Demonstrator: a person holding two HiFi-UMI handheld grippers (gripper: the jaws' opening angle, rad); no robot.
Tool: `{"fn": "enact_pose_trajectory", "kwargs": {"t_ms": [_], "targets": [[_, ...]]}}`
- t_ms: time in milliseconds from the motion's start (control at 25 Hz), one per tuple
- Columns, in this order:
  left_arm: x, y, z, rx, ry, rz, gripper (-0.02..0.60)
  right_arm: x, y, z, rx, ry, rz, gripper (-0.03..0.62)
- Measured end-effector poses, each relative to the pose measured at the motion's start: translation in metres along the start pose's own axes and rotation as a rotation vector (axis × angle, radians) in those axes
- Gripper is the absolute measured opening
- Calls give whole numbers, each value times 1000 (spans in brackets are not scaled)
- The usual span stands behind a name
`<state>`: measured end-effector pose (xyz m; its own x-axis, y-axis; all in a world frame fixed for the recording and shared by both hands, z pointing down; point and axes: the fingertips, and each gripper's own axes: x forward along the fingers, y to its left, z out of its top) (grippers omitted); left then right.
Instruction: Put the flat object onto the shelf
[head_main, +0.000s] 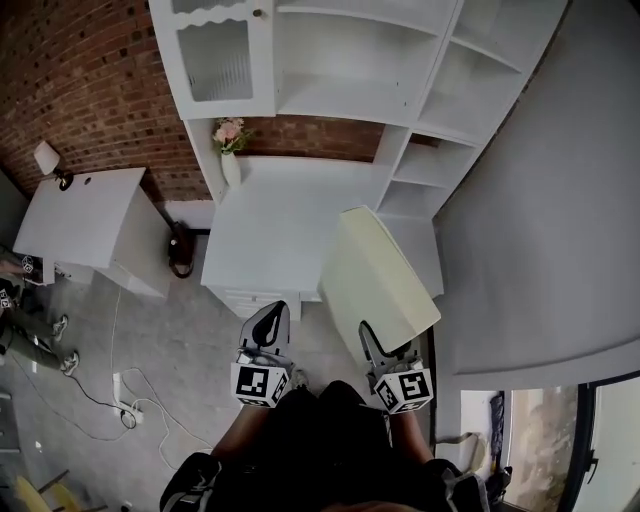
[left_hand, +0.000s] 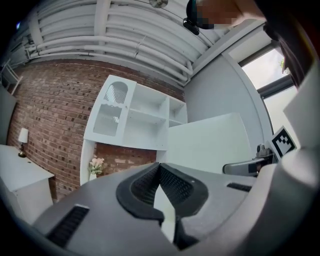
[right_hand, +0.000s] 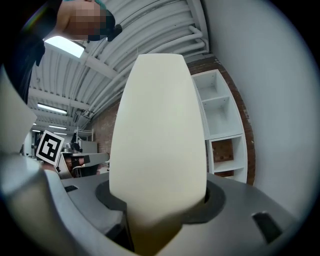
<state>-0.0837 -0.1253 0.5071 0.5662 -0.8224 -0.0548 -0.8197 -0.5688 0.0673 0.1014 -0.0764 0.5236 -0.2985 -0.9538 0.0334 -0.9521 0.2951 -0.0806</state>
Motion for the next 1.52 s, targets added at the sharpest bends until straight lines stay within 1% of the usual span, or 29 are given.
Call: {"fn": "enact_pose_trajectory", "kwargs": {"t_ms": [120, 240, 320, 480, 600, 680, 760, 880, 960, 1040, 1080, 1160, 1200, 1240, 1360, 1520], "targets": [[16, 15, -1, -21, 4, 22, 9, 24, -10, 9, -9, -3, 12, 284], [36, 24, -3, -12, 19, 18, 9, 52, -24, 19, 2, -11, 18, 284], [46, 30, -4, -6, 23, 23, 9, 70, -33, 32, -15, -23, 31, 284], [76, 41, -3, -9, 19, 41, 9, 106, -50, 89, -99, -95, 71, 284], [102, 47, 7, -14, -4, 46, 9, 126, -61, 133, -182, -145, 106, 284], [118, 51, 13, -10, -18, 47, 9, 138, -68, 159, -277, -170, 108, 284], [131, 57, 19, -4, -29, 52, 9, 151, -74, 181, -400, -172, 81, 284], [146, 62, 23, 6, -40, 54, 9, 164, -85, 205, -564, -82, 11, 283], [155, 63, 23, 18, -38, 50, 9, 170, -90, 230, -648, -78, -27, 282], [161, 63, 19, 20, -30, 47, 9, 174, -90, 260, -726, -127, -63, 282], [163, 62, 17, 20, -26, 46, 9, 176, -88, 277, -777, -177, -82, 282], [166, 61, 15, 20, -19, 42, 9, 180, -78, 317, -918, -305, -116, 282], [168, 61, 14, 20, -17, 41, 9, 183, -73, 334, -988, -348, -140, 282], [169, 61, 13, 20, -14, 41, 9, 186, -71, 349, -1054, -364, -170, 282], [171, 60, 8, 9, 8, 45, 9, 202, -69, 384, -1243, -342, -253, 282], [173, 57, -1, -11, 36, 40, 9, 242, -74, 413, -1370, -289, -300, 282]]}}
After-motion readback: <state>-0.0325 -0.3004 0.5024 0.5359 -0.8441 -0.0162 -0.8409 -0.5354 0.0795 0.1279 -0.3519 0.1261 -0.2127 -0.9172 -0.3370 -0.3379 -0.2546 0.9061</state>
